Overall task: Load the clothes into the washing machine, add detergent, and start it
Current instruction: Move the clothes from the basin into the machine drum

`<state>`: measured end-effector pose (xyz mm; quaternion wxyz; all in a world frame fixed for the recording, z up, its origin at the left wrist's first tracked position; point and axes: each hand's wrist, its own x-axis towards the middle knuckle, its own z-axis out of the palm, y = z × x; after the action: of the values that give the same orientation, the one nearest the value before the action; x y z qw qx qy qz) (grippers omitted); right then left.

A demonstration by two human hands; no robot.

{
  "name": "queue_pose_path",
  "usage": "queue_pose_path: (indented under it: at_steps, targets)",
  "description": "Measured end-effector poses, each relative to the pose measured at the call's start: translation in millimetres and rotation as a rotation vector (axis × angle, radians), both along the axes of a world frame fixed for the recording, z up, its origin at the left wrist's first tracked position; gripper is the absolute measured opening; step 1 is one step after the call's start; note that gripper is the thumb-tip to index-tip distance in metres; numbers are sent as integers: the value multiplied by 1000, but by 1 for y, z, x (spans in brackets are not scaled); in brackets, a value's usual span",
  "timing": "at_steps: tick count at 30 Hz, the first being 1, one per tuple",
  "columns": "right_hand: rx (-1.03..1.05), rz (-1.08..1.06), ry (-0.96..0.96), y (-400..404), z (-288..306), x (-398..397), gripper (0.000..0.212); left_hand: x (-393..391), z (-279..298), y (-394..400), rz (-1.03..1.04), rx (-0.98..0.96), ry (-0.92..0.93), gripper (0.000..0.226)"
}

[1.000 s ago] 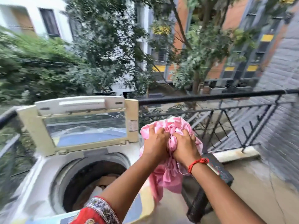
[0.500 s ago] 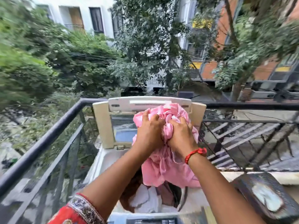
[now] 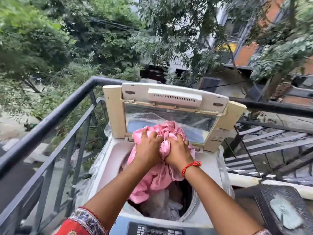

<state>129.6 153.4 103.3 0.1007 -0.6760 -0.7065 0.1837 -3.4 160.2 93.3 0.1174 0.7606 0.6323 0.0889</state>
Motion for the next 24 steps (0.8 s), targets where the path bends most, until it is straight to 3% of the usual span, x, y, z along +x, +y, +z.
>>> queue_pose_path:
  at_steps: [16, 19, 21, 24]
  targets:
    - [-195, 92, -23, 5, -62, 28, 73, 21, -80, 3, 8, -201, 114, 90]
    - [-247, 115, -45, 4, -76, 32, 74, 23, -84, -1, 3, -267, 115, 86]
    - [-294, 140, -57, 4, -86, 33, 66, 23, -84, -6, 4, -350, 129, 78]
    - [-353, 194, -55, 4, -95, 36, 37, 19, -93, -8, 28, -439, 206, 73]
